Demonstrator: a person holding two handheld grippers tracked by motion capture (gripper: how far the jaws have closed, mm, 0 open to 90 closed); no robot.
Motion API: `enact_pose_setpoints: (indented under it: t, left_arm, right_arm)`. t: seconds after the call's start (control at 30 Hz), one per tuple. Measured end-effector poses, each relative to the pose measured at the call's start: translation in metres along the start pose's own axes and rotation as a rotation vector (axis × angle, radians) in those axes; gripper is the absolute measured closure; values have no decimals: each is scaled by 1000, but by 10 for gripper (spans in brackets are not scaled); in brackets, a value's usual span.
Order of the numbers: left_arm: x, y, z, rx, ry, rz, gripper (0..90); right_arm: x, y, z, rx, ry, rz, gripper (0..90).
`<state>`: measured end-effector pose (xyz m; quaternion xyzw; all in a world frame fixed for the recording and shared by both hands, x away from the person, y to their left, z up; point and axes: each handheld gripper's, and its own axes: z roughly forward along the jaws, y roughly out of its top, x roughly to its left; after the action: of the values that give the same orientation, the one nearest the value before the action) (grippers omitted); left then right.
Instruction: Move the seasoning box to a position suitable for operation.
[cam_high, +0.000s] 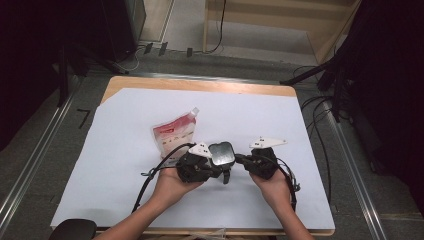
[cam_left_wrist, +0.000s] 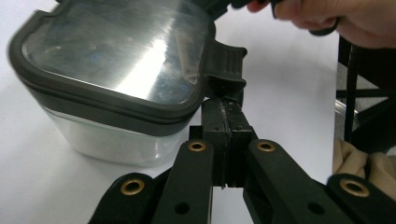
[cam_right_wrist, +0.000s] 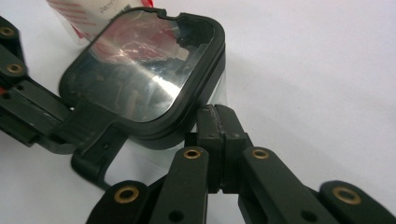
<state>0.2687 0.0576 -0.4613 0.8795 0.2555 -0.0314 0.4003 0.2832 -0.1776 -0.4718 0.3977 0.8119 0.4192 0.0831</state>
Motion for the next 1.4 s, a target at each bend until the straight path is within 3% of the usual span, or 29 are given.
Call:
enact_pose_setpoints:
  t: [0.3, 0.6, 0.77, 0.9, 0.93, 1.13, 1.4]
  left_arm:
    - [3, -2, -14, 21, -34, 13, 891]
    - [12, -5, -34, 23, -18, -10, 782]
    - [14, -7, -41, 13, -8, -8, 723]
    - [15, -8, -43, 23, 9, -6, 625]
    - [16, -8, -44, 26, 25, -7, 613]
    - [22, -11, -45, 11, 28, -13, 507]
    - [23, -11, -43, 0, 36, -19, 457]
  right_arm:
    - [7, -5, -23, -24, 8, 7, 900]
    - [26, -14, -39, -35, 43, 9, 899]
    - [39, -18, -35, -22, 65, -6, 899]
    - [49, -19, -29, -9, 78, -35, 899]
    - [50, -19, -28, -12, 79, -39, 899]
    - [58, -19, -19, -5, 91, -58, 899]
    - [66, -22, -4, 7, 113, -67, 899]
